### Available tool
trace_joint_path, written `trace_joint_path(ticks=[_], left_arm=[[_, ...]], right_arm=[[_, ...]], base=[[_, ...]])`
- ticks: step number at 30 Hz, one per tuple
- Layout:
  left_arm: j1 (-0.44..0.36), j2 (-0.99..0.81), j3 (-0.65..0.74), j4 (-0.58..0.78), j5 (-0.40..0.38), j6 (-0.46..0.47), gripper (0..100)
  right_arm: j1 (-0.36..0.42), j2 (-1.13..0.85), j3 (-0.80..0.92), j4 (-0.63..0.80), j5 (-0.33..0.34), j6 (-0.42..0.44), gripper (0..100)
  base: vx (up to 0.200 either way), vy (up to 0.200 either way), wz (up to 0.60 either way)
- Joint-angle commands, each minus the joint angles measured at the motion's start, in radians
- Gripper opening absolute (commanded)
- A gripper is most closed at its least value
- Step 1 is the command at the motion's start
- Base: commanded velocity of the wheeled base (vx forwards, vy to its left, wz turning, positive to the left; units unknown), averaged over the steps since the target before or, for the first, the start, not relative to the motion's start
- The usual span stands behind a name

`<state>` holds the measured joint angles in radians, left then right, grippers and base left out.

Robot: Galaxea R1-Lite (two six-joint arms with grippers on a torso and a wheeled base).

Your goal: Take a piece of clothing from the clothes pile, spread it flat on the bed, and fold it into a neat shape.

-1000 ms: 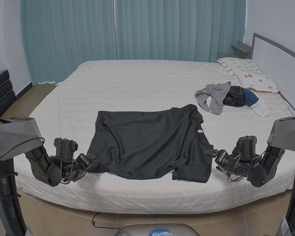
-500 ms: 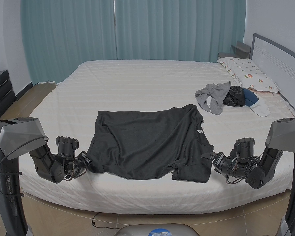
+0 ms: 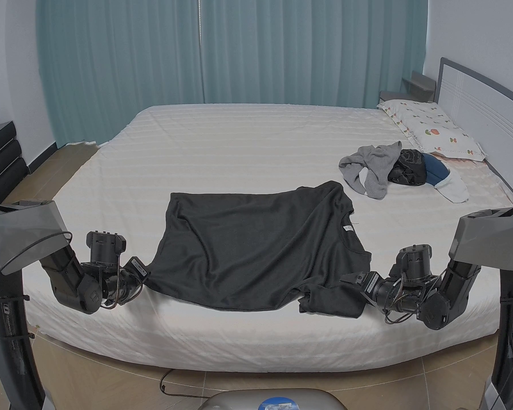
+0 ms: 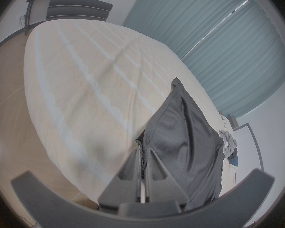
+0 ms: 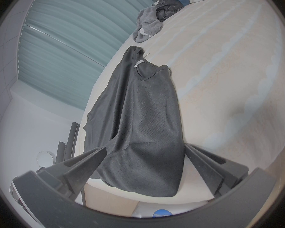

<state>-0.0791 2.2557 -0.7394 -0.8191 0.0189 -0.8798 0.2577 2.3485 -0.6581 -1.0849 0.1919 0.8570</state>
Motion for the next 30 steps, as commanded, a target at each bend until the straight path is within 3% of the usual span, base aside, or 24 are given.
trace_joint_path(ticks=[1, 2, 11, 16, 18, 30], left_arm=[[0.002, -0.013, 0.002, -0.002, -0.001, -0.001, 0], [0.002, -0.015, 0.002, -0.002, -0.001, -0.001, 0], [0.004, -0.016, -0.008, -0.005, 0.004, -0.005, 0], [0.012, -0.01, -0.025, -0.029, 0.053, -0.038, 0], [0.024, -0.005, -0.026, -0.11, 0.081, -0.071, 0], [0.047, 0.033, -0.034, -0.229, 0.087, -0.077, 0]], right_arm=[[-0.005, 0.044, -0.06, 0.036, 0.001, -0.001, 100], [-0.005, 0.051, -0.075, 0.042, 0.001, -0.001, 0], [-0.026, 0.032, -0.15, 0.037, -0.003, 0.008, 0], [-0.044, 0.023, -0.196, 0.045, -0.005, 0.008, 0], [-0.06, 0.034, -0.268, 0.072, -0.008, 0.008, 0], [-0.081, 0.097, -0.489, 0.114, -0.029, 0.0, 0]], base=[[0.0, 0.0, 0.0], [0.0, 0.0, 0.0], [0.0, 0.0, 0.0], [0.0, 0.0, 0.0], [0.0, 0.0, 0.0], [0.0, 0.0, 0.0]])
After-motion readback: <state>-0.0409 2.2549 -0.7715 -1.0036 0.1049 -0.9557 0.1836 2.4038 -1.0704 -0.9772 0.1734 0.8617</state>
